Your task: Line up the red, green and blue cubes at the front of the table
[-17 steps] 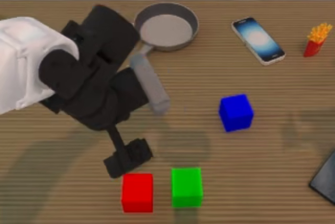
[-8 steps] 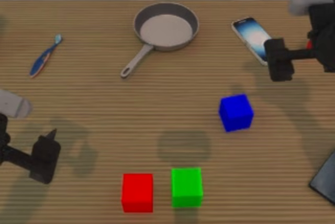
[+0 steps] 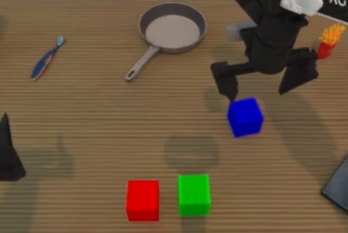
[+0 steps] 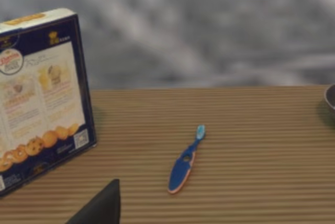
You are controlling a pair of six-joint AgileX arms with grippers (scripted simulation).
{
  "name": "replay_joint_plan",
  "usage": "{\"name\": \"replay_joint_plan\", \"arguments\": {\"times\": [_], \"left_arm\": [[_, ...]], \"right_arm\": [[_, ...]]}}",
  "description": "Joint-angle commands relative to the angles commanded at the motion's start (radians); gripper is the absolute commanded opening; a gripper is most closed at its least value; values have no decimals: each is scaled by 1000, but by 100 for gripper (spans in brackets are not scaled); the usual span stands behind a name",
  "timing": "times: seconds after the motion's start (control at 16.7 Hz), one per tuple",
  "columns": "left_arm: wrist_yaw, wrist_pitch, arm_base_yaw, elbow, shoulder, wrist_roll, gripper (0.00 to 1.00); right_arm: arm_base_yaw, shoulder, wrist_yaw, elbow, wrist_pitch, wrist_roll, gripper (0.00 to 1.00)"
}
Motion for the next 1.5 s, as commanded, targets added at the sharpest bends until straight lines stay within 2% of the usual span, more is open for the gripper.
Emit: {"name": "replay_joint_plan", "arguments": {"times": [0.18, 0.54, 0.96, 1.26, 1.5], "left_arm": [[2, 56, 34, -48, -78, -27, 100], [2, 62, 37, -52, -85, -29, 100], [2, 62, 37, -52, -85, -29, 100], [2, 62, 37, -52, -85, -29, 100], [2, 62, 37, -52, -85, -29, 100]], "right_arm": [[18, 75, 1, 74, -39, 9, 100], [14, 80, 1, 75, -37, 8, 100], [19, 161, 2, -67, 194, 11, 100], [20, 175, 2, -87, 221, 12, 100], [20, 175, 2, -87, 221, 12, 70]]}}
